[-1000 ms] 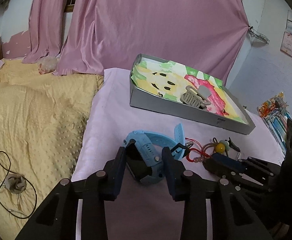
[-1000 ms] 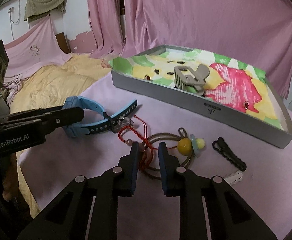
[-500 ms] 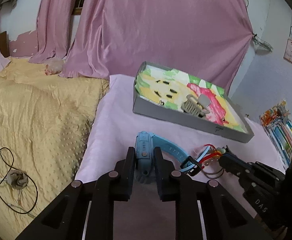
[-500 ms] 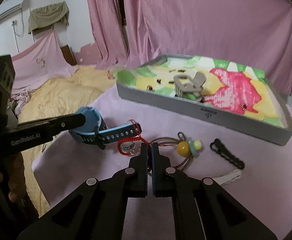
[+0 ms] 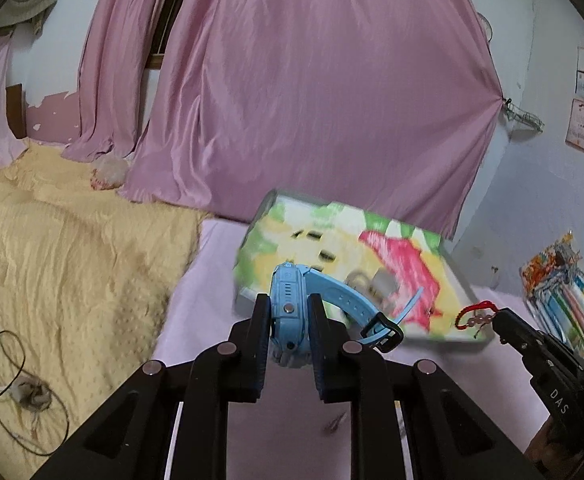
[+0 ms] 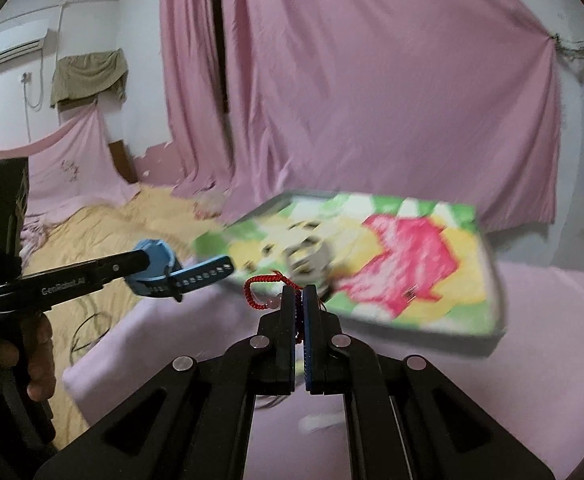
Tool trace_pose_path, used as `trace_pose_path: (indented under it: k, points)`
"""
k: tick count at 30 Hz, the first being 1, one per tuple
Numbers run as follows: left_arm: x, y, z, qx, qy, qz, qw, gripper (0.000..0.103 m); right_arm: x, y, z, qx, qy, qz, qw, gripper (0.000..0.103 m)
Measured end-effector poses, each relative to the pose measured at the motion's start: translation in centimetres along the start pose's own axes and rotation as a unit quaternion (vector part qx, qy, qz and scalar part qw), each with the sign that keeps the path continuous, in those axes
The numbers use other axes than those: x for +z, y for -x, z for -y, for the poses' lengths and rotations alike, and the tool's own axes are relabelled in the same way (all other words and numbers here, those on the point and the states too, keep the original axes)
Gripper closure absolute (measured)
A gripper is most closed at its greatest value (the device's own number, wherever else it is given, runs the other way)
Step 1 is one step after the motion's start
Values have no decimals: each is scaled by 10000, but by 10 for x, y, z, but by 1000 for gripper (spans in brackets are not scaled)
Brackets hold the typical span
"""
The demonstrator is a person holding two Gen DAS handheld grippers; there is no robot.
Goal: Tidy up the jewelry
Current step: 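Carry the watch and bracelet into the grey tray and open both tools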
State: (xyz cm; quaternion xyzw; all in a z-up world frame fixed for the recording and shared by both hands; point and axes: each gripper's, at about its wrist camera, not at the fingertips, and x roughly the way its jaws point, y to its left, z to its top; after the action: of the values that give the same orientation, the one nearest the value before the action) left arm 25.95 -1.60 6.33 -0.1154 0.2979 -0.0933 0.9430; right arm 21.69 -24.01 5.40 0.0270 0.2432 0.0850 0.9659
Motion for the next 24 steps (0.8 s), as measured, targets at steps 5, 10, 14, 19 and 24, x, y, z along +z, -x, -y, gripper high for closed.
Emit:
trace_pose_path:
  k: [5, 10, 14, 19, 24]
  points:
    - [19, -31, 33, -136, -74, 7, 9999, 86, 23, -8, 37, -409, -89, 174, 9990, 100]
    - [27, -63, 71, -345, -285, -173, 9988, 86, 33, -28, 76, -655, -278, 66, 9974, 100]
    - [24, -88, 102, -510, -485, -394, 9967, 86, 28, -45, 103, -749, -396, -140, 9963, 100]
    - [18, -113, 134, -608, -797, -662, 9928, 86, 16, -63, 130, -761, -530, -448, 9947, 100]
    - [7, -133, 153, -399, -1113, -982, 9881, 86, 7, -79, 143, -694, -519, -826, 9928, 100]
